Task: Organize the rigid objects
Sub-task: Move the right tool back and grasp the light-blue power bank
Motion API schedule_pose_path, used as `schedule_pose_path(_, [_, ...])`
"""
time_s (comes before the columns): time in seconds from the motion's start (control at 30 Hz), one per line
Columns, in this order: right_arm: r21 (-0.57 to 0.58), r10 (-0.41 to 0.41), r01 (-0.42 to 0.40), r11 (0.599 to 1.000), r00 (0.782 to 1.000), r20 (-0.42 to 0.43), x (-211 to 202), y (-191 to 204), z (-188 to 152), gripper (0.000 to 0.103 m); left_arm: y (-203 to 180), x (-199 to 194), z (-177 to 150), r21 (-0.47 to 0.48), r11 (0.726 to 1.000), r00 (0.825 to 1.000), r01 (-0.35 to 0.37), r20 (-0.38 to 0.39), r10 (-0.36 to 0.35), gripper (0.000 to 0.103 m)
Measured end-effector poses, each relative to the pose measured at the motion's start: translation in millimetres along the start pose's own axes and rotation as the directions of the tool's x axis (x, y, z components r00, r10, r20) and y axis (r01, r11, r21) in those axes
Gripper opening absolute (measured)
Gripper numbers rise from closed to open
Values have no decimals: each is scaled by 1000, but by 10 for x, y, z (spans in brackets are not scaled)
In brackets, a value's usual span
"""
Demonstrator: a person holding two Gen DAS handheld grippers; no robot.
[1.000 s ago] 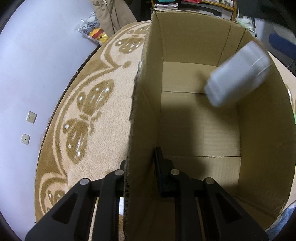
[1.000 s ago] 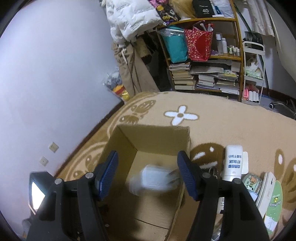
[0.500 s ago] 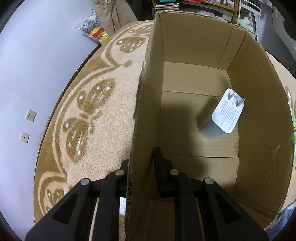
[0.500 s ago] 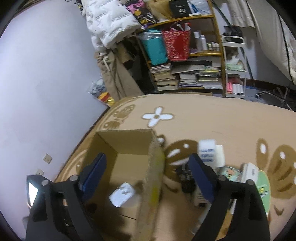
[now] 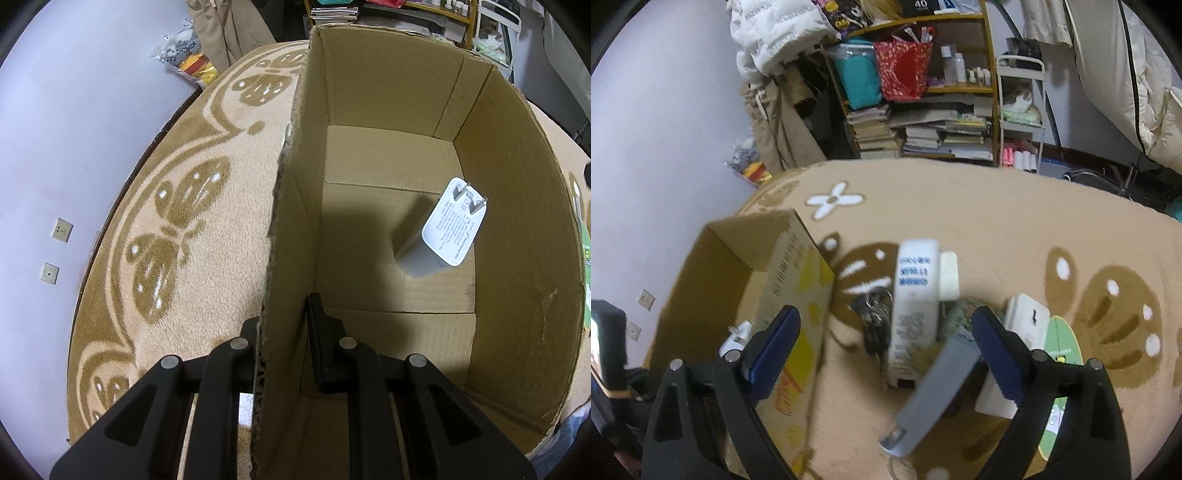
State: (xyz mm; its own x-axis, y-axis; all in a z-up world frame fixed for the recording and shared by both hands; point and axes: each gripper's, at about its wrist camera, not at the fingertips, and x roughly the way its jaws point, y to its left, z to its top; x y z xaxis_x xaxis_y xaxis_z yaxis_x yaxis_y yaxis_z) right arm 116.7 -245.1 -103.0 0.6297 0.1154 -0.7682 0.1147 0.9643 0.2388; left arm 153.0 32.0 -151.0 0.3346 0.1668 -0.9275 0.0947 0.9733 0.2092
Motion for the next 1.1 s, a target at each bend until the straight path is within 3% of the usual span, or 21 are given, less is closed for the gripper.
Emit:
schedule_pose_path(0.23, [12, -1, 2, 1000, 998, -60, 85, -119, -201, 98, 2, -2, 4, -1, 1000, 1000, 1, 0, -1, 14])
schedule_pose_path(0.3, [27, 3, -1, 1000, 997, -82, 130, -164, -271, 93, 1, -5, 5, 0, 1000, 1000, 1, 1, -1, 14])
schedule_pose_path(0.37, [50, 13, -7, 999, 993, -115, 189, -213, -325, 80, -2, -1, 3, -1, 1000, 1000, 1, 1, -1, 14])
schedule_pose_path(0.6, [94, 11, 2, 996, 990, -143, 260, -292, -436, 72, -16, 1, -8, 4, 1000, 1000, -3, 3, 3, 14])
schedule_pose_path(0.77, [118, 2, 18, 993, 986, -169, 352, -335, -507, 55, -23, -12, -9, 3, 1000, 1000, -2, 4, 2, 14])
schedule_pose_path(1.0, [102, -31, 50, 994, 983, -184, 453, -289, -568, 54, -19, -18, -16, 1, 1000, 1000, 2, 5, -2, 14])
schedule_pose_path(1.1, [93, -70, 91, 991, 976, -208, 476, -303, -579, 45, -10, -20, -16, 3, 1000, 1000, 1, 6, -1, 14])
